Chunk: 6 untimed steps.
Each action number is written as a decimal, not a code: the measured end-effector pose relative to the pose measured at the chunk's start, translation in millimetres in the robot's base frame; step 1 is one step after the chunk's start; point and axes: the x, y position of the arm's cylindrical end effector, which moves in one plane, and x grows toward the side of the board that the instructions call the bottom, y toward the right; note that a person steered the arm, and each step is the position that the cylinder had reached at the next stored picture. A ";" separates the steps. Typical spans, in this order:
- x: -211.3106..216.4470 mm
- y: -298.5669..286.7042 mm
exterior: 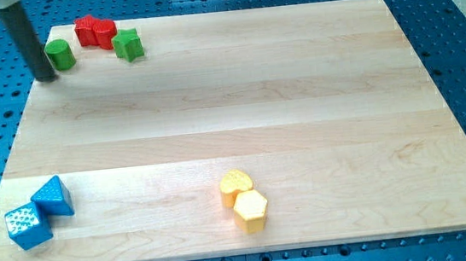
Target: Push the green circle below the red star
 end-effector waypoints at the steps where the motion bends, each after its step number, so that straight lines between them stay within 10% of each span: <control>1: 0.6 -2.1; 6: -19.8 32.6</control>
